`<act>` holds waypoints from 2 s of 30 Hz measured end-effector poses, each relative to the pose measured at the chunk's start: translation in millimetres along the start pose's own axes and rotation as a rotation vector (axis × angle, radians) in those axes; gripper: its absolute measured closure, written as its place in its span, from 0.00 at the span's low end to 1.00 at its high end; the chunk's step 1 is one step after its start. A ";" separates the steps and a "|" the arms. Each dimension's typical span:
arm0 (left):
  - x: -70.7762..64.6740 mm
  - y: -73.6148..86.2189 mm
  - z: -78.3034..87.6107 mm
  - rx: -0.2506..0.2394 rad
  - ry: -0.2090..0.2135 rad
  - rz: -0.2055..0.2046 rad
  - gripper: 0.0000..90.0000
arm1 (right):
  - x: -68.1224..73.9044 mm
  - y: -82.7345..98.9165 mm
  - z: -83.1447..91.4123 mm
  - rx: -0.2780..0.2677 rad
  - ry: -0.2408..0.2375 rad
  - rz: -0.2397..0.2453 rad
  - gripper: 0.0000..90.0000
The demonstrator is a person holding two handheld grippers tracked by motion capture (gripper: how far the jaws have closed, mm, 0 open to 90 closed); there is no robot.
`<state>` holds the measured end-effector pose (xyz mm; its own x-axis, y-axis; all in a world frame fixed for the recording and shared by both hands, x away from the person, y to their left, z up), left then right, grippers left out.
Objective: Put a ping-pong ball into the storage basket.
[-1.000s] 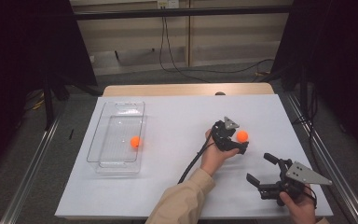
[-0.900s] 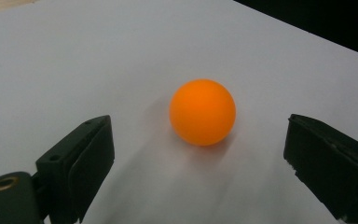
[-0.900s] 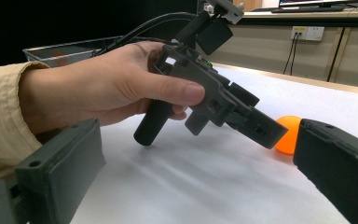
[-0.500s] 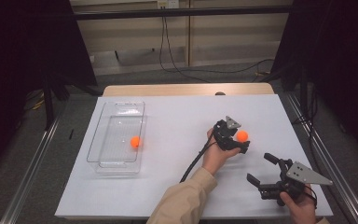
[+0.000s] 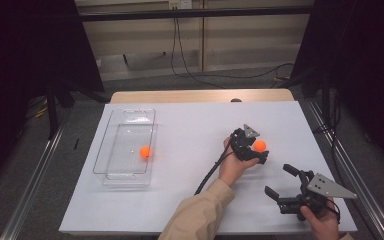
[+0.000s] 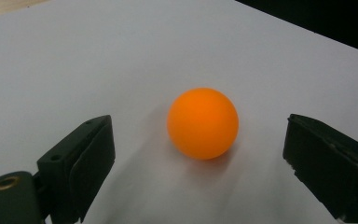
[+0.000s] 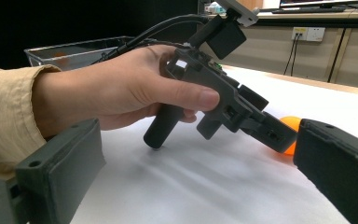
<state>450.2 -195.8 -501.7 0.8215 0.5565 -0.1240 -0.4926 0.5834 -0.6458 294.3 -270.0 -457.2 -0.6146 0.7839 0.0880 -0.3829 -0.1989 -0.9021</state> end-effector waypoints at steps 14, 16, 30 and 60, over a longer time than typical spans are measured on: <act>-2.6 -5.7 -7.3 -0.008 0.007 -0.017 0.18 | -0.8 -0.3 1.2 -0.005 -0.001 0.003 0.01; -3.4 -6.3 -8.2 -0.010 0.009 -0.020 0.19 | -1.0 -0.4 1.4 -0.006 0.000 0.000 0.01; -6.3 -11.0 -13.2 0.004 0.029 -0.036 0.31 | -2.1 -0.9 3.4 -0.012 0.001 -0.005 0.01; -1.7 -3.4 -1.2 0.057 0.045 -0.010 0.57 | -2.5 -0.5 3.6 -0.014 0.000 -0.004 0.01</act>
<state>450.9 -199.5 -500.2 0.8378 0.5243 -0.1524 -0.4990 0.6220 -0.6035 293.5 -274.0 -455.4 -0.6131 0.7846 0.0918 -0.3755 -0.1872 -0.9077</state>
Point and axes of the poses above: each handheld gripper's, and its own axes: z roughly backward along the jaws, y roughly out of its underside, x roughly to its left, the point moved 7 cm from there along -z, roughly forward along the jaws, and after that the axes turned 14 degrees about x, right-handed, at the moved point
